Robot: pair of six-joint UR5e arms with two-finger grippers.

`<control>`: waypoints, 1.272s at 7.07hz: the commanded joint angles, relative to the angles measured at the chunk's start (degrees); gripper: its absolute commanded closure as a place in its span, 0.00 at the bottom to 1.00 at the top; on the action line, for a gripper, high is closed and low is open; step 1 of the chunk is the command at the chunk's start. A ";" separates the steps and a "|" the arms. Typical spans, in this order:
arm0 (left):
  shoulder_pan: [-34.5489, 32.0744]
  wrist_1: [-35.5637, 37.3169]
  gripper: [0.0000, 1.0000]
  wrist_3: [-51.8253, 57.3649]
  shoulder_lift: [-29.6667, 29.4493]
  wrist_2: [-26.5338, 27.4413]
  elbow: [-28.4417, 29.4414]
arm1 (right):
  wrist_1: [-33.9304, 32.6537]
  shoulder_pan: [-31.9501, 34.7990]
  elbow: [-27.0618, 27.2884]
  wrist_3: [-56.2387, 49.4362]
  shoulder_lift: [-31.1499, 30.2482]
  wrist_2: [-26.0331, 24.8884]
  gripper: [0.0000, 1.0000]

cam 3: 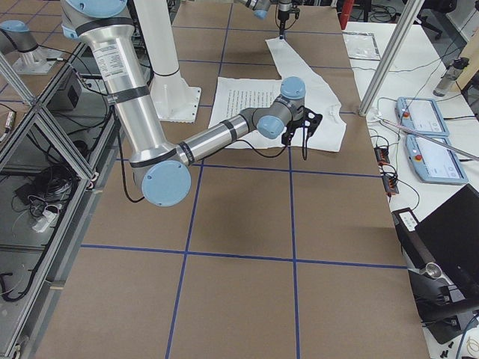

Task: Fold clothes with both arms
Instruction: 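Grasp the sleeve cuff nearest the left gripper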

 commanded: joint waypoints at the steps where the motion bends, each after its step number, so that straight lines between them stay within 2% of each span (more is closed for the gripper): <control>1: 0.03 -0.06 0.43 0.27 0.08 0.16 0.29 | -0.07 0.00 0.39 0.00 -0.27 0.02 0.01; 2: 0.03 -0.06 0.43 0.28 0.17 -0.02 0.20 | -0.07 0.00 0.39 0.00 -0.36 0.02 0.01; 5: 1.16 -0.06 0.53 0.19 0.17 -0.11 0.20 | -0.07 0.17 0.39 0.00 -0.27 0.02 0.01; 7: 1.35 -0.06 0.53 0.19 0.26 -0.11 0.20 | -0.07 0.26 0.39 0.00 -0.36 0.02 0.01; 8: 1.35 0.12 0.89 -0.16 0.26 -0.37 -0.23 | -0.24 0.35 0.82 0.00 -0.45 0.02 0.01; 9: 1.35 0.03 1.00 0.10 0.08 -0.46 -1.19 | -0.25 0.26 1.09 0.09 -0.62 0.02 0.01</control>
